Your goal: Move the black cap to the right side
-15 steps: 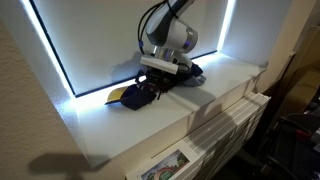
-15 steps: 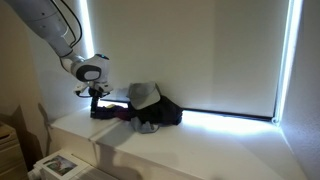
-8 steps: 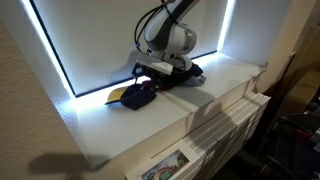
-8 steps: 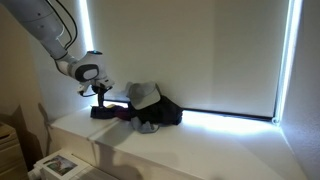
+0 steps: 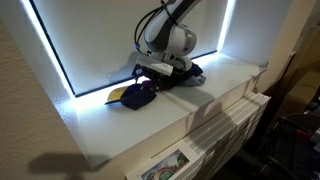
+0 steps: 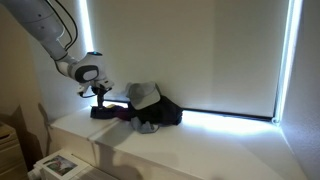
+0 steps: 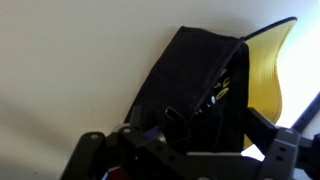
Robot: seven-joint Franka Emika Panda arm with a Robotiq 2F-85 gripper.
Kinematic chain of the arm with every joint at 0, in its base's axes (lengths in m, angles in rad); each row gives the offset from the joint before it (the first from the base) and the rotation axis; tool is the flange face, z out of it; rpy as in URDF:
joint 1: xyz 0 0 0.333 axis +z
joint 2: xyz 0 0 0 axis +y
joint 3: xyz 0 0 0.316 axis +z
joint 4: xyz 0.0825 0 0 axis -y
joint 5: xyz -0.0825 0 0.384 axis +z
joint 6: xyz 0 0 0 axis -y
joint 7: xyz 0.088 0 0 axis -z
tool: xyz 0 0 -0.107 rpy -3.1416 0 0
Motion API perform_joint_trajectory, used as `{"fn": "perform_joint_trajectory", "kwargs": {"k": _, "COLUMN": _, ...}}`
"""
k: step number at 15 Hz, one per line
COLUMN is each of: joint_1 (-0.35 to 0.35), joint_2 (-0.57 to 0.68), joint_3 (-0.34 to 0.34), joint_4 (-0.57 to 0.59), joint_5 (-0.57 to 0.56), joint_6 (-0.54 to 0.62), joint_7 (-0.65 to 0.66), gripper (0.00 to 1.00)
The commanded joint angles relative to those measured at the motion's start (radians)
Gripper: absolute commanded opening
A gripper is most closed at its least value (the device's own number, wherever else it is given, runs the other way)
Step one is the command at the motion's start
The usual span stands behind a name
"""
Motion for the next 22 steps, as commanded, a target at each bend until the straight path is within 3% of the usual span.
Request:
{"fn": "perform_joint_trajectory", "kwargs": {"k": 1, "joint_1": -0.029, "joint_2": 0.029, "joint_3": 0.029, "joint_4": 0.009, "joint_5": 0.007, "joint_6": -0.005, "joint_7": -0.013, "gripper": 1.0}}
{"fn": "perform_joint_trajectory", "kwargs": {"k": 6, "joint_1": -0.009, "joint_2": 0.017, "joint_3": 0.011, "joint_4": 0.002, "joint_5": -0.011, "joint_6": 0.001, "joint_7": 0.007, "gripper": 1.0}}
{"fn": "perform_joint_trajectory", "kwargs": {"k": 11, "joint_1": -0.125, "joint_2": 0.105, "joint_3": 0.124, "joint_4": 0.097, "joint_5": 0.087, "joint_6": -0.123, "joint_7": -0.1, "gripper": 1.0}}
{"fn": "perform_joint_trajectory", "kwargs": {"k": 12, "joint_1": -0.063, "joint_2": 0.051, "joint_3": 0.072, "joint_4": 0.038, "joint_5": 0.05, "joint_6": -0.069, "joint_7": -0.05, "gripper": 1.0}}
{"fn": "perform_joint_trajectory", "kwargs": {"k": 16, "joint_1": -0.1, "joint_2": 0.1, "joint_3": 0.095, "joint_4": 0.08, "joint_5": 0.075, "joint_6": -0.096, "joint_7": -0.079, "gripper": 1.0}}
{"fn": "perform_joint_trajectory", "kwargs": {"k": 17, "joint_1": -0.1, "joint_2": 0.099, "joint_3": 0.096, "joint_4": 0.078, "joint_5": 0.074, "joint_6": -0.095, "joint_7": -0.085, "gripper": 0.75}}
{"fn": "perform_joint_trajectory", "kwargs": {"k": 18, "joint_1": -0.097, "joint_2": 0.097, "joint_3": 0.091, "joint_4": 0.078, "joint_5": 0.075, "joint_6": -0.098, "joint_7": -0.074, "gripper": 0.74}}
{"fn": "perform_joint_trajectory", "kwargs": {"k": 22, "joint_1": -0.098, "joint_2": 0.09, "joint_3": 0.084, "joint_4": 0.074, "joint_5": 0.074, "joint_6": -0.109, "joint_7": -0.062, "gripper": 0.46}}
